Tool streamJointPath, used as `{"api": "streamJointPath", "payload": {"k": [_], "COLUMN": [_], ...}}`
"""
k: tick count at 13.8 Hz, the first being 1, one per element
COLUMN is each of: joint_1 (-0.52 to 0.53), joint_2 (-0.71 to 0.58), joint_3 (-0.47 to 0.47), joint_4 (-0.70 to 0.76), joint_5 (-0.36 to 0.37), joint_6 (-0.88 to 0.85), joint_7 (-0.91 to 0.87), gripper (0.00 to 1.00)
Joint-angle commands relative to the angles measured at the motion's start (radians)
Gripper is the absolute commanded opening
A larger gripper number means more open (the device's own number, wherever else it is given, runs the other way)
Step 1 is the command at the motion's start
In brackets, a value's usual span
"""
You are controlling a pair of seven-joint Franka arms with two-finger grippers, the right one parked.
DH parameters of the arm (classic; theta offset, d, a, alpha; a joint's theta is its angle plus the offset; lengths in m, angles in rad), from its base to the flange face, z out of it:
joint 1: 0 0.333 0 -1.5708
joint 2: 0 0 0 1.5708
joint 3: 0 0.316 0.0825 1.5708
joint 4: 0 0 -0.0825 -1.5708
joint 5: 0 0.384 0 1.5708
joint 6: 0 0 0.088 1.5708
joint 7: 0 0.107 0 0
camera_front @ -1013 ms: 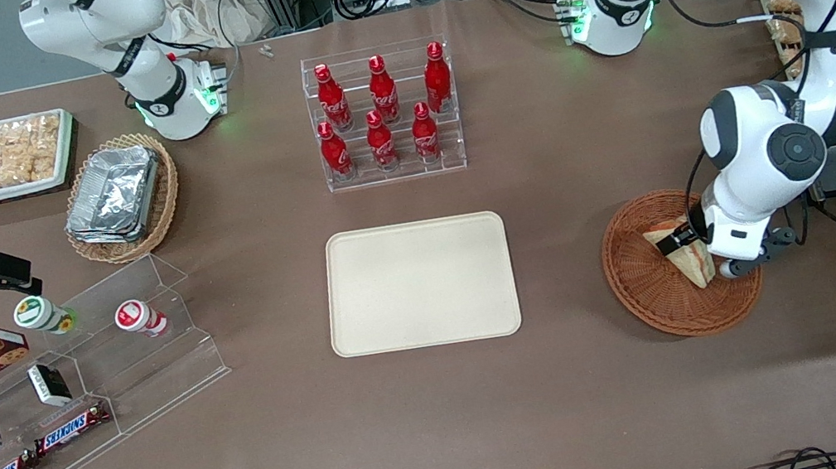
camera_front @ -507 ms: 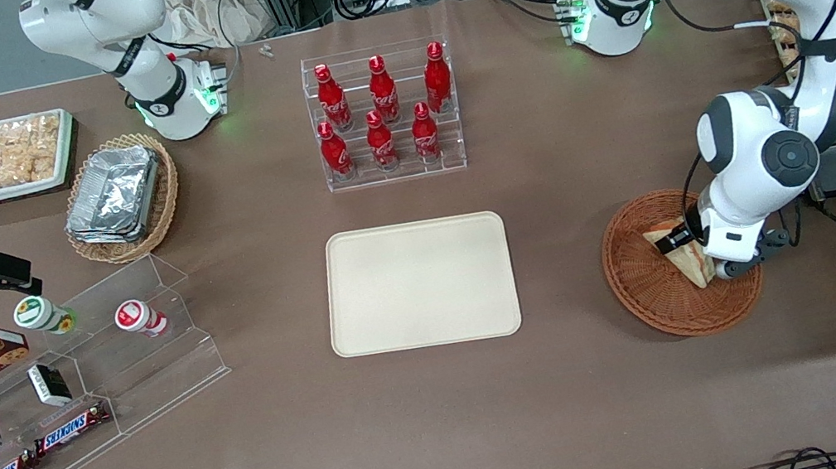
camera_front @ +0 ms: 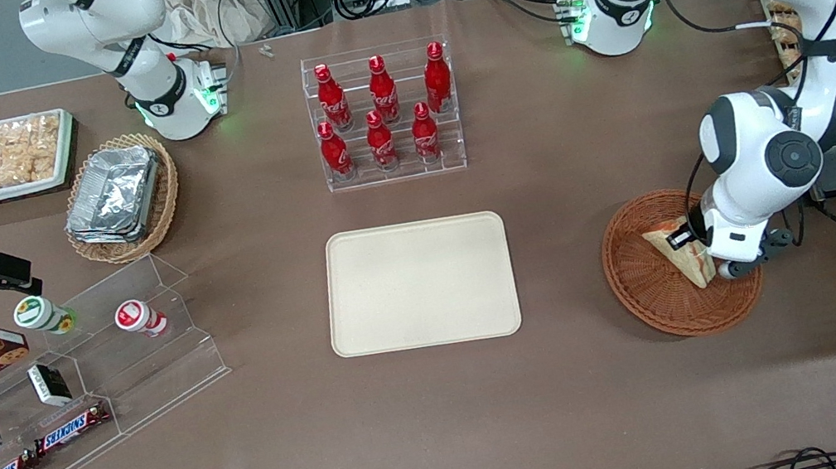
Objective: Place sandwich from basket to tray
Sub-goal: 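Lower the left gripper and close it on the wrapped sandwich, then lift the sandwich out of the basket with the left gripper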
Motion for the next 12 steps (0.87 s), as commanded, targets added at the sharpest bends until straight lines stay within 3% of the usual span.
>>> {"api": "streamJointPath", "payload": {"k": [1,4,12], "joint_1": [0.003,0.003,-0.016], "joint_2": [-0.02,-0.072,-0.094], "joint_3": [0.004,0.014,-0.005], "joint_4": [-0.003,0.069,0.527], "joint_5": [0.014,0.011,0.011], "joint_6": [0.007,-0.113,-0.69], "joint_7": [-0.017,-0.017,-0.005], "gripper": [0.0,0.0,0.0]}}
